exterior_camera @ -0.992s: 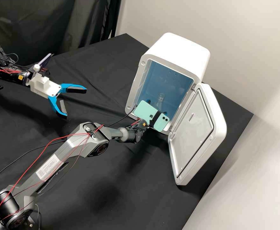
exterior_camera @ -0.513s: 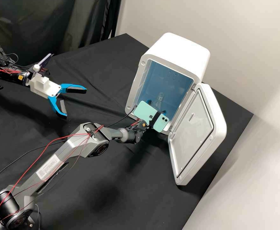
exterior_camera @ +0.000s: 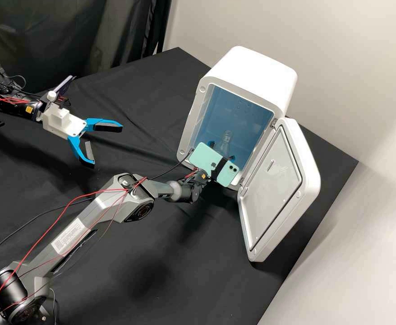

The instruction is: Take the flask out of the incubator

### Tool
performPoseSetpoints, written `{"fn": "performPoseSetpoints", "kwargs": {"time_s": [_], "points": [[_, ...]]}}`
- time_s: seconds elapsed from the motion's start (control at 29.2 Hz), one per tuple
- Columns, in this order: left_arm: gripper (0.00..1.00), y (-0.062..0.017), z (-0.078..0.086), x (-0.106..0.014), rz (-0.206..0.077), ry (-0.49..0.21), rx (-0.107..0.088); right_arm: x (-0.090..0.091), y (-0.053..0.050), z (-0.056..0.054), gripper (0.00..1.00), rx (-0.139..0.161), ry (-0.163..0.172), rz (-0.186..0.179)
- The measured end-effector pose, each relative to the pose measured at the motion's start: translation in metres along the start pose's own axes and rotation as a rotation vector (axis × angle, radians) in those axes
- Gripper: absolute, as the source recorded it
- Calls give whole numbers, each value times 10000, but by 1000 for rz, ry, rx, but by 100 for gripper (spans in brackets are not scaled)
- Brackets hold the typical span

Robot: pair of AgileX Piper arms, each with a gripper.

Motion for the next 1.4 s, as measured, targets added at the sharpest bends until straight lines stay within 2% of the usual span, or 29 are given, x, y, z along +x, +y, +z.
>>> {"fn": "performPoseSetpoints", "kwargs": {"time_s": [0.38,0.55,0.65,0.92,1.06,1.23,1.3,1.4], "points": [[100,0,3,0,0,-1,0,-2,-22,-4,0,1,6,-4],[100,-3,20,2,-1,-7,1,-75,-97,31,0,43,33,2],[100,-5,32,3,-2,-11,1,-166,-119,20,0,64,36,10],[100,-8,50,4,-3,-17,2,-410,-155,12,0,60,19,26],[100,-8,50,4,-3,-17,2,-549,-120,31,0,50,3,35],[100,23,56,-6,8,-19,3,-727,-74,93,0,55,-26,61],[100,23,56,-6,8,-19,3,-782,-54,98,0,45,-24,69],[100,27,57,-8,10,-19,3,-874,-22,102,0,53,-19,92]]}}
